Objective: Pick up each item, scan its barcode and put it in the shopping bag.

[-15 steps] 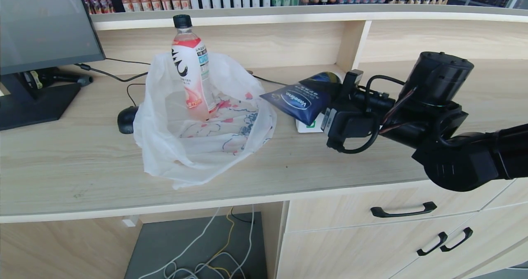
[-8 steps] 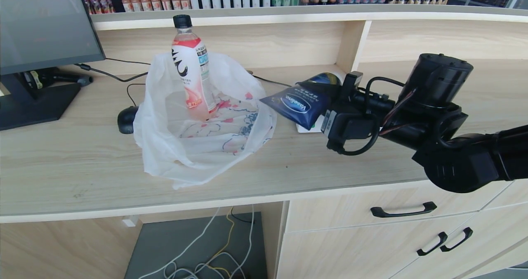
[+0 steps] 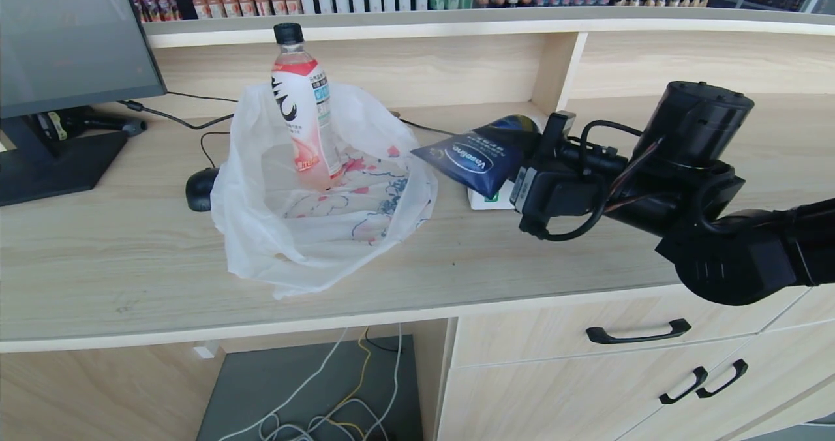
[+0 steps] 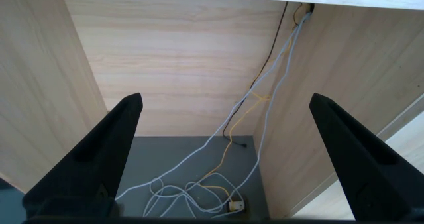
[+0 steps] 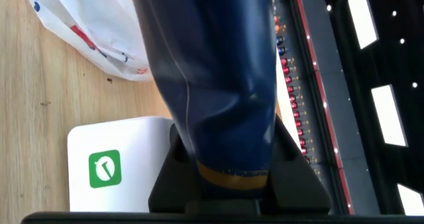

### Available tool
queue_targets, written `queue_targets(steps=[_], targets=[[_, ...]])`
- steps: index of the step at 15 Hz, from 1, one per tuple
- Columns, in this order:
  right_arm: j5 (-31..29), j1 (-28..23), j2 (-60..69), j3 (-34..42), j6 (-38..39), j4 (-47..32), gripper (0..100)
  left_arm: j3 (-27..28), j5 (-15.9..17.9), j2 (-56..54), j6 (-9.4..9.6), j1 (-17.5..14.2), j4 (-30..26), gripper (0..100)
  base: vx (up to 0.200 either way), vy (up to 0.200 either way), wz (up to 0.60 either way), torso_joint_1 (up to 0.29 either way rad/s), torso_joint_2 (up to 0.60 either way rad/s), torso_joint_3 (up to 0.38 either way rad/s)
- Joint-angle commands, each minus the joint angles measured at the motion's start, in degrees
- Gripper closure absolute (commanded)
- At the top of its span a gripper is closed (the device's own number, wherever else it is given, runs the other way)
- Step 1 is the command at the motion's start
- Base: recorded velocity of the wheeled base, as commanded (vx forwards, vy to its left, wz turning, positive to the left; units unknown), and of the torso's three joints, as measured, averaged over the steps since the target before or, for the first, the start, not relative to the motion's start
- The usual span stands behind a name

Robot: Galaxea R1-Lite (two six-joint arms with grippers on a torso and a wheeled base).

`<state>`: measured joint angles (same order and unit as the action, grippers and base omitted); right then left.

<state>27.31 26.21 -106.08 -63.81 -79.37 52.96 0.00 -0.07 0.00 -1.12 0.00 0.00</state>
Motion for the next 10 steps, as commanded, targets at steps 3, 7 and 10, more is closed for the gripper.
queue_targets(steps=[3,7,10], targets=[[-0.1,0.1,4.5,-0.1,4.4,0.1,100,0.0,0.0,0.1,-0.02,0.0,0.0,0,0.000,0.000,0.00,0.000,0.00,0.000],[-0.9,0.0,8.8,1.1,12.3,0.3,100,0.0,0.0,0.0,-0.02,0.0,0.0,0,0.000,0.000,0.00,0.000,0.00,0.000],[-6.4,-0.4,11.6,7.3,27.5,7.7,100,0.0,0.0,0.0,-0.02,0.0,0.0,0,0.000,0.000,0.00,0.000,0.00,0.000]])
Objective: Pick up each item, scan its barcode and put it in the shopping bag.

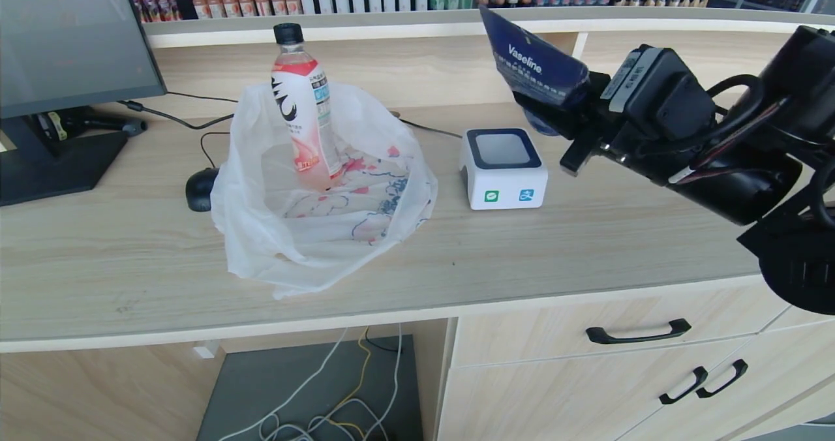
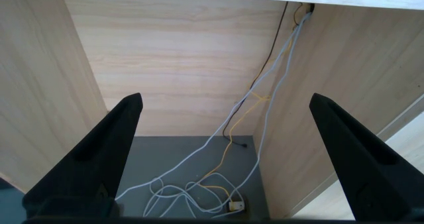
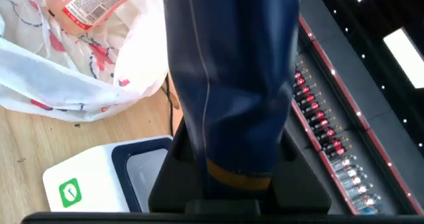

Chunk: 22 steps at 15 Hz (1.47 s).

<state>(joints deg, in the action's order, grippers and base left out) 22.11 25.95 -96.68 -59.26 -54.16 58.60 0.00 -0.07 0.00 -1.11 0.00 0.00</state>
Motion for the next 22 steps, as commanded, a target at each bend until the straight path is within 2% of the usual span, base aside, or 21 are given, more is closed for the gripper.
queue_targets(steps=[1,3,5,7,10,13,16,22], targets=[[-4.4,-0.6,2.6,5.4,8.8,6.4,100,0.0,0.0,0.1,-0.03,0.0,0.0,0,0.000,0.000,0.00,0.000,0.00,0.000],[-13.9,-0.9,3.8,8.2,20.4,9.1,100,0.0,0.0,0.1,-0.03,0.0,0.0,0,0.000,0.000,0.00,0.000,0.00,0.000],[-20.6,-0.9,4.1,6.9,28.6,10.6,100,0.0,0.0,0.1,-0.03,0.0,0.0,0,0.000,0.000,0.00,0.000,0.00,0.000],[-22.6,-1.1,4.5,5.4,35.6,10.4,100,0.0,0.0,0.0,-0.03,0.0,0.0,0,0.000,0.000,0.00,0.000,0.00,0.000],[-22.5,-2.9,6.6,7.2,43.0,10.1,100,0.0,0.0,0.0,-0.03,0.0,0.0,0,0.000,0.000,0.00,0.000,0.00,0.000],[-22.8,-4.2,8.9,11.0,47.9,12.7,100,0.0,0.0,0.1,-0.03,0.0,0.0,0,0.000,0.000,0.00,0.000,0.00,0.000],[-22.7,-5.7,8.3,13.2,48.5,15.0,100,0.0,0.0,0.0,-0.03,0.0,0.0,0,0.000,0.000,0.00,0.000,0.00,0.000],[-22.5,-5.1,4.7,13.8,48.2,17.9,100,0.0,0.0,0.1,-0.03,0.0,0.0,0,0.000,0.000,0.00,0.000,0.00,0.000]])
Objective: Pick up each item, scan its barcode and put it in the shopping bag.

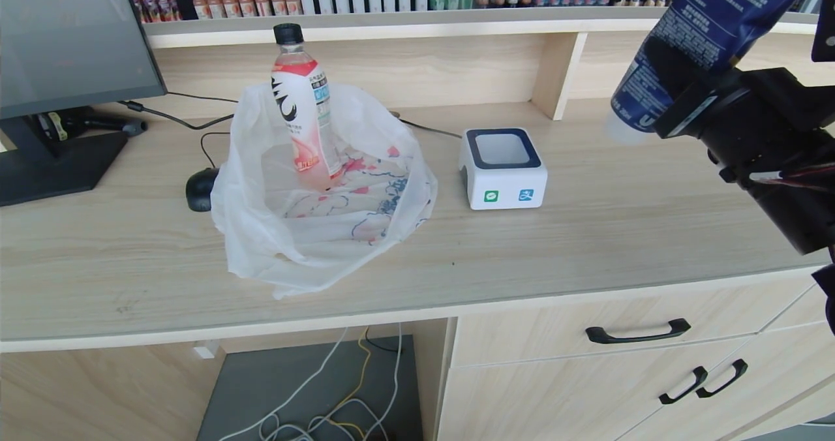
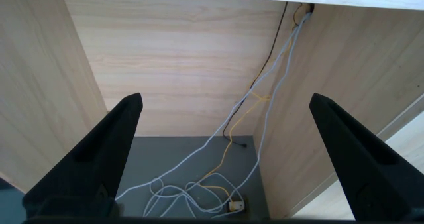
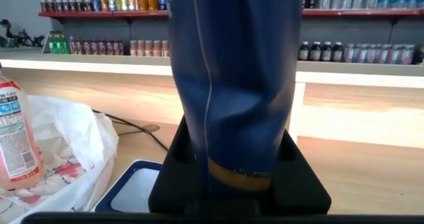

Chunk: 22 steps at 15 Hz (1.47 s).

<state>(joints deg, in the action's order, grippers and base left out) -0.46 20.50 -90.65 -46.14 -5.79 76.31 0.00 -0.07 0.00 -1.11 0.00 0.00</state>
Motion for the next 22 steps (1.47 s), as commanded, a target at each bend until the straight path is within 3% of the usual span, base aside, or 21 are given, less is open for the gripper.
queue_targets(steps=[1,10,22], targets=[[0.2,0.3,-1.7,1.1,-0.3,0.5,100,0.0,0.0,0.1,-0.03,0.0,0.0,0,0.000,0.000,0.00,0.000,0.00,0.000],[0.5,3.1,-5.4,-0.2,-0.1,1.7,100,0.0,0.0,0.0,0.32,0.0,0.0,0,0.000,0.000,0.00,0.000,0.00,0.000],[0.5,3.7,-5.1,0.4,0.3,2.1,100,0.0,0.0,0.1,0.14,0.0,-0.1,0,0.000,0.200,0.00,0.000,0.00,0.006]])
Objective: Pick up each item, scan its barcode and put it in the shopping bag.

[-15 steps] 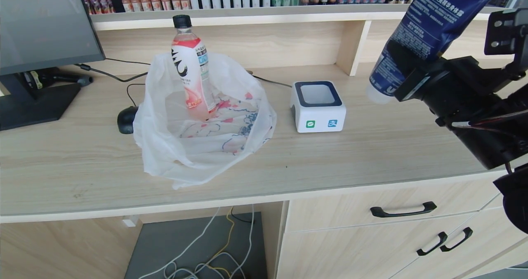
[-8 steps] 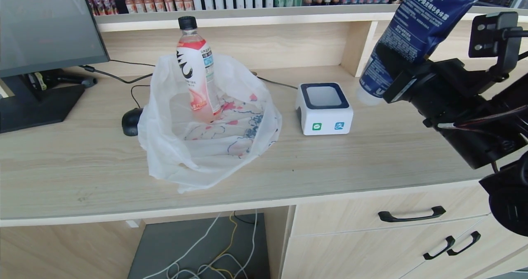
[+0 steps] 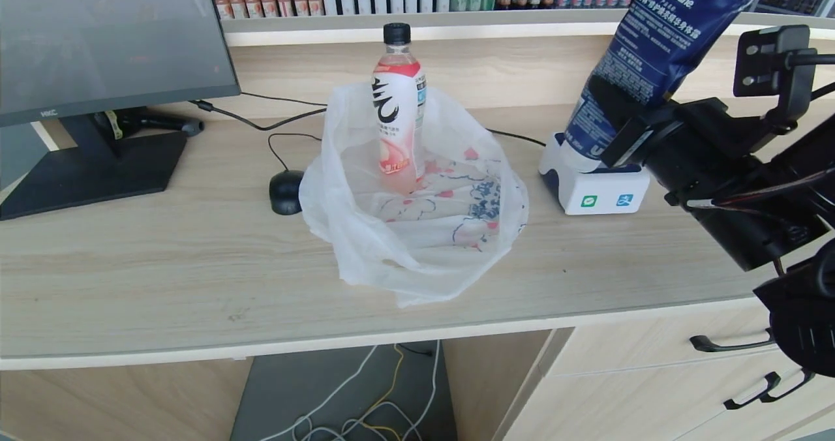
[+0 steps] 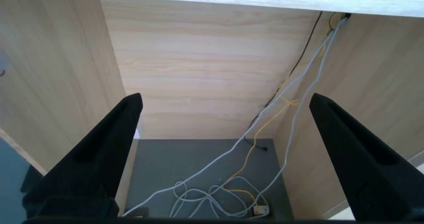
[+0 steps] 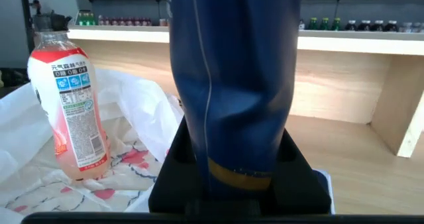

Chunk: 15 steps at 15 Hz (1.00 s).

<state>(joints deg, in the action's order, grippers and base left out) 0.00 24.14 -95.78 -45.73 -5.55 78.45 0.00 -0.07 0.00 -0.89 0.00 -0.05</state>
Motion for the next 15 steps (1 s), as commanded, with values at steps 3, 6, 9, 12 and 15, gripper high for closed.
queue_targets(steps=[3,6,9,12,15], targets=[[0.0,0.0,0.1,0.5,0.0,0.0,100,0.0,0.0,0.0,0.01,0.0,0.0,0,0.000,0.133,0.00,0.002,0.00,0.002],[0.0,0.0,0.3,1.8,0.0,0.1,100,0.0,0.0,0.0,0.19,0.0,0.0,0,0.000,0.000,0.00,0.000,0.00,0.000],[0.4,0.1,-0.1,2.1,0.0,0.1,100,0.0,0.0,0.1,0.19,0.0,0.0,0,0.000,0.000,0.00,0.000,0.00,0.000],[3.5,0.2,-1.5,2.7,0.0,0.0,100,0.0,0.0,0.0,0.19,0.0,0.0,0,0.000,0.000,0.00,0.000,0.00,0.000],[3.7,0.4,-2.7,1.8,0.4,0.0,100,0.0,0.0,0.0,0.19,0.0,0.0,0,0.000,0.000,0.00,0.000,0.00,0.000]])
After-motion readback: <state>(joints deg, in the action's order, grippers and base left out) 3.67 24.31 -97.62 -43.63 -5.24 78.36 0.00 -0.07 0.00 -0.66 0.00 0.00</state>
